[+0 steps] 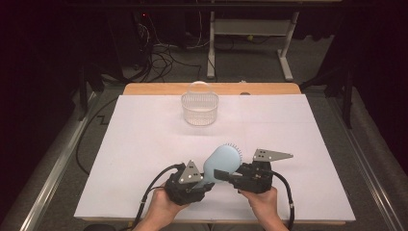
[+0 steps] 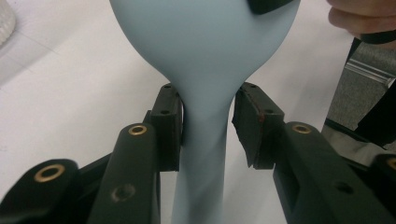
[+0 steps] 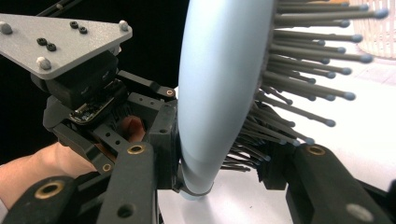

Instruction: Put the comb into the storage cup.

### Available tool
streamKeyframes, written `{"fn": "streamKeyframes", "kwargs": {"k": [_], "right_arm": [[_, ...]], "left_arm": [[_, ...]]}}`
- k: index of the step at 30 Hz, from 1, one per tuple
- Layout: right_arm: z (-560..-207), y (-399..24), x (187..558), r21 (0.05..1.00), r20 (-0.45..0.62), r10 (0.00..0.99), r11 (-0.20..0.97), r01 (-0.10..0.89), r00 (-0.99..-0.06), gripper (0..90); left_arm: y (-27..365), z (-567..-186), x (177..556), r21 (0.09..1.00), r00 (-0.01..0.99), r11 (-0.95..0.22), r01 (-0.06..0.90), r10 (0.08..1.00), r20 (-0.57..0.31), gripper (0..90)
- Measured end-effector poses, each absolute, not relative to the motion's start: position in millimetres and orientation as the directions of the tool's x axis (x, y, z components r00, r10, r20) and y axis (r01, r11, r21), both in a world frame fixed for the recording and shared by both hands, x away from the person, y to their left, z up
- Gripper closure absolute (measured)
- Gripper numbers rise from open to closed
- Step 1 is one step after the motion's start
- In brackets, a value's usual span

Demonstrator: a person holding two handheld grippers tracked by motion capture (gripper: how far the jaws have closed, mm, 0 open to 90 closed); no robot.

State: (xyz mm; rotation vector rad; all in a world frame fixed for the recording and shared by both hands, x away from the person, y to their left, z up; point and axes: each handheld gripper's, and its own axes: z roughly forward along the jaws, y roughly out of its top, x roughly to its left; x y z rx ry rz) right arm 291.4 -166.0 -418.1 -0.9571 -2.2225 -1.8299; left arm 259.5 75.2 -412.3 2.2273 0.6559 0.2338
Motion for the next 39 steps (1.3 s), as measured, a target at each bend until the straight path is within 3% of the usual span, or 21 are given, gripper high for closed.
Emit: {"fn": "streamKeyframes", "kwargs": {"k": [11, 13, 18, 19, 22, 24, 39], "right_arm": [[-418, -168, 292, 0.847, 0.461, 0.394, 0.071, 0.527, -0.795, 58.9], [-417, -168, 292, 0.847, 0.461, 0.395, 0.072, 0.527, -0.795, 58.9], [-415, -171, 292, 0.853, 0.452, 0.401, 0.066, 0.517, -0.797, 59.2], [-414, -172, 292, 0.853, 0.452, 0.405, 0.063, 0.518, -0.795, 59.3], [-413, -176, 293, 0.856, 0.449, 0.412, 0.058, 0.514, -0.793, 59.3], [-413, -177, 293, 0.856, 0.448, 0.413, 0.057, 0.514, -0.792, 59.4], [-408, -184, 293, 0.862, 0.439, 0.427, 0.048, 0.504, -0.791, 59.3]], "left_arm": [[78, -411, 260, 0.750, 0.851, -0.546, 0.373, 0.523, -0.044, 56.6], [79, -411, 261, 0.752, 0.853, -0.545, 0.371, 0.519, -0.045, 50.5], [80, -411, 262, 0.756, 0.855, -0.543, 0.365, 0.518, -0.040, 49.7], [81, -411, 262, 0.757, 0.855, -0.542, 0.365, 0.517, -0.042, 45.1], [82, -411, 262, 0.766, 0.857, -0.533, 0.360, 0.514, -0.045, 44.9], [83, -411, 262, 0.771, 0.855, -0.525, 0.361, 0.517, -0.048, 39.7], [89, -409, 263, 0.795, 0.845, -0.490, 0.358, 0.533, -0.052, 31.5]]}}
